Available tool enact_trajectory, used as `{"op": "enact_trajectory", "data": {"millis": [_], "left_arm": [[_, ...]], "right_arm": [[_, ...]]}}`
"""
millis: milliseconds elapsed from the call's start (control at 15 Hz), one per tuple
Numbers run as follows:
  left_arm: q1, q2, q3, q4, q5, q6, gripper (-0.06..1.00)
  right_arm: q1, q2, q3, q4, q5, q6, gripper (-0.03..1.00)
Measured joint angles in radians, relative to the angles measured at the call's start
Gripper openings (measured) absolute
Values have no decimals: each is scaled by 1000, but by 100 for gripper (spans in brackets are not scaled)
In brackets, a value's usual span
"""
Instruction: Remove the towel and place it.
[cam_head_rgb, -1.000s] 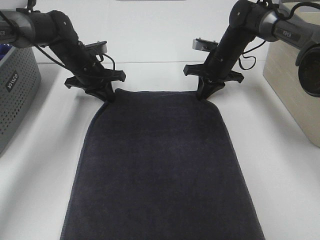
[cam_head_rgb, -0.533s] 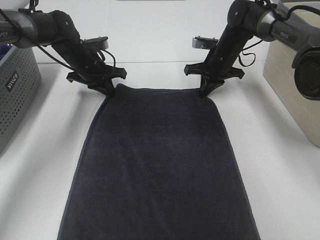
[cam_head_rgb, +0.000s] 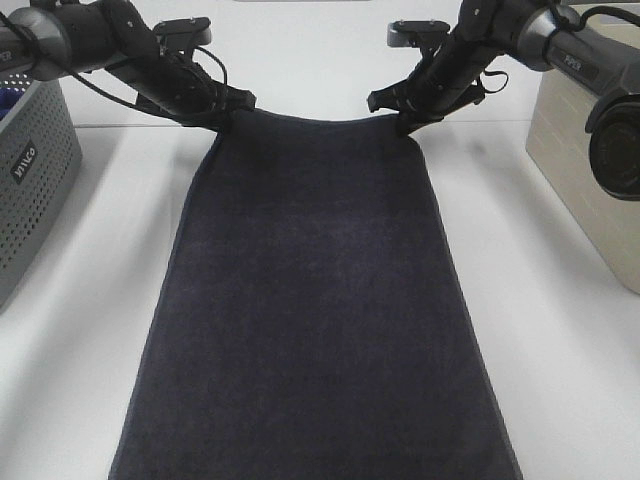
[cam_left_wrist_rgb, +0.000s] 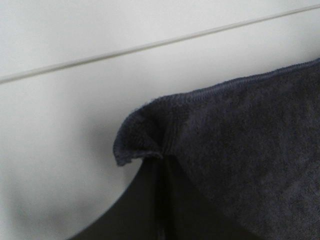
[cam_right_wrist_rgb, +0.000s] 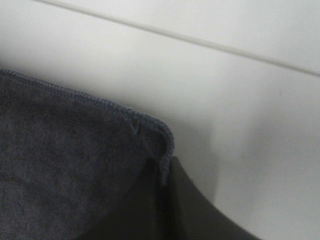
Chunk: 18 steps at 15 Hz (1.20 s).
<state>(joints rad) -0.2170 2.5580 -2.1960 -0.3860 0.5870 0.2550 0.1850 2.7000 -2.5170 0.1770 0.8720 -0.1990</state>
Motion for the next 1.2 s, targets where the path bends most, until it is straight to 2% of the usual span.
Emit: {"op": "enact_trajectory", "data": {"millis": [467,733,1200], "left_arm": [[0,0,0,-14,-140,61,1],[0,0,0,-13,-206,87,1],[0,0,0,-13,-294,107,1]], "right_arm": [[0,0,-5,15,-131,-50,2],[0,0,-5,94,-224,-148,2],[0,0,-5,108,-304,-163,2]]}}
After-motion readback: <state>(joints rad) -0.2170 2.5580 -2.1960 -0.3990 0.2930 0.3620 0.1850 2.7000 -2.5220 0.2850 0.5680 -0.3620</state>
